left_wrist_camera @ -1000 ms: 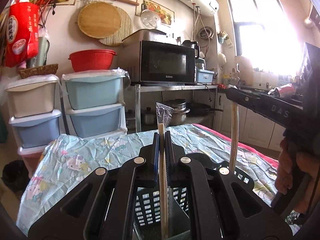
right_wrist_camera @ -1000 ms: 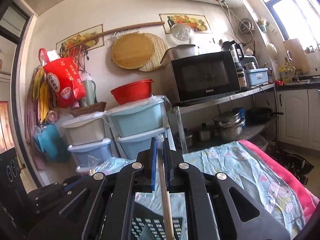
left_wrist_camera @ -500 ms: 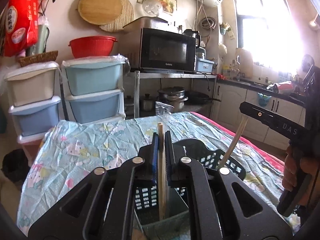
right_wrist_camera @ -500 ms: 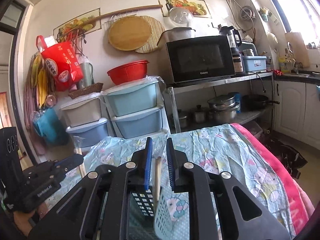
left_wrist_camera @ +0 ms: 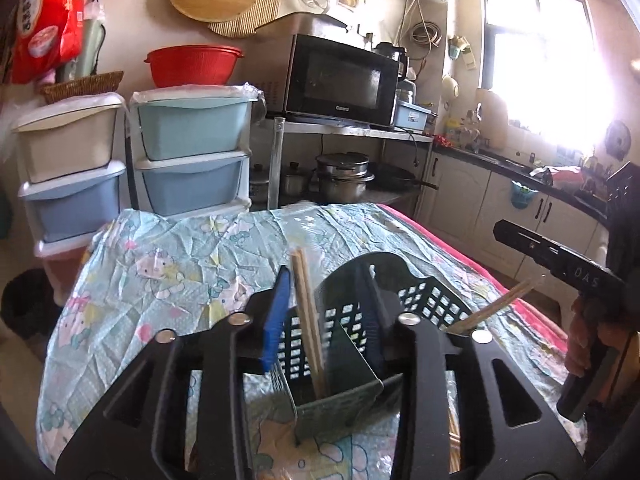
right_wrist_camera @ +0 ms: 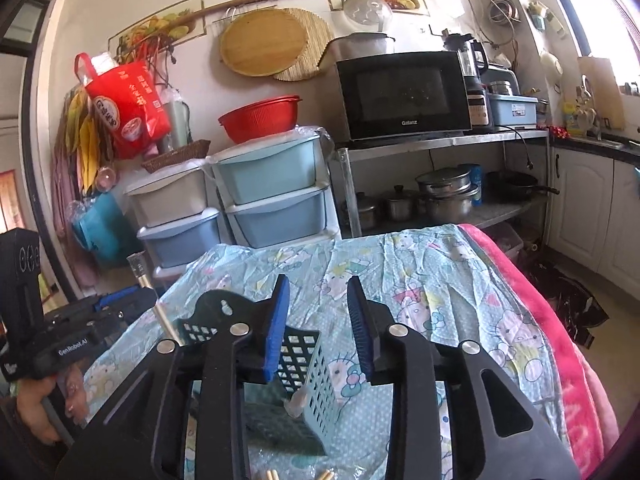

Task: Organize utensils
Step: 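Withdraw both open grippers from the green holder back toward the chopstick pile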

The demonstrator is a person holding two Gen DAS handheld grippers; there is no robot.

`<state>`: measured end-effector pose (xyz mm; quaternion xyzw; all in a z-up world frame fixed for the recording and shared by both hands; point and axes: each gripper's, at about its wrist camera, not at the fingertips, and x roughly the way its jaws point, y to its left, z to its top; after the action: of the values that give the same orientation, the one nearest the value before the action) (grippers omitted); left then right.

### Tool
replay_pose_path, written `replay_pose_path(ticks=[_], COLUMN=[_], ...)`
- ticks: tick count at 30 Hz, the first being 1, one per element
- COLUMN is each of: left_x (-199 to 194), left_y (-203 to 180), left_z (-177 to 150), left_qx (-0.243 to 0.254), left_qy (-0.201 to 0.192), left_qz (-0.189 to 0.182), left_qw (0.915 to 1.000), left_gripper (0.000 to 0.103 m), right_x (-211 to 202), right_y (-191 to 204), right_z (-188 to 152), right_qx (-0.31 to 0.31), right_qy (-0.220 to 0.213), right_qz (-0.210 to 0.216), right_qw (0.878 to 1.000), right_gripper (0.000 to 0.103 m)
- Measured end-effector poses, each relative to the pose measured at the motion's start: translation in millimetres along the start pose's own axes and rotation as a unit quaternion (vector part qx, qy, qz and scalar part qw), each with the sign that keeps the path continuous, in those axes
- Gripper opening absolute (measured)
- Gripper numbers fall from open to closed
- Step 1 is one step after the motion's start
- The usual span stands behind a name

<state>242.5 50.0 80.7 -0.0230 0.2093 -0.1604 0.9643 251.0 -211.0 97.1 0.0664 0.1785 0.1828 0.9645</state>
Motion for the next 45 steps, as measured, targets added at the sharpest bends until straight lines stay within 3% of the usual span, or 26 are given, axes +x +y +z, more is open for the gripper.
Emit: replay_pose_path(ticks=[3, 8, 17, 26, 34, 45], left_x=[-6.4, -18.8, -41.8, -59.0, -68.5, -66.8], left_y=[1.9, 3.7, -1.3, -1.2, 0.8, 8.6], left_z=[0.5, -0.7, -11.4, -32.1, -49.0, -78.6], left_qx=[-0.008, -0.027, -0.035, -0.059, -0.062, -0.064], left_qy=[0.007, 0.015, 0.028, 0.034, 0.044, 0.085], left_qz=[-0.011, -0.011, -0.014, -0.018, 0.0, 0.013], left_qw=[0.9999, 0.9995, 0.9989, 0.9975, 0.9971, 0.9943], left_gripper=[0.041, 0.065, 0.092, 0.093, 0.093, 0.093], right_x=[-5.1, -18.0, -42.3, -63.3, -72.0, -63.2], right_y=[-1.2, -1.6, -1.6, 4.1, 19.7, 41.4], right_z=[2.2, 3.5, -5.8, -20.3, -38.6, -63.3], right_qx=[-0.001, -0.004, -0.003, -0.012, -0.04, -0.082], right_qy=[0.005, 0.012, 0.032, 0.042, 0.069, 0.118], right_qz=[-0.001, 0.001, 0.0, 0.012, 0.029, 0.047], right_qw=[1.0, 1.0, 0.999, 0.999, 0.996, 0.989], right_gripper=[0.033, 0.04, 0.049, 0.053, 0.054, 0.054])
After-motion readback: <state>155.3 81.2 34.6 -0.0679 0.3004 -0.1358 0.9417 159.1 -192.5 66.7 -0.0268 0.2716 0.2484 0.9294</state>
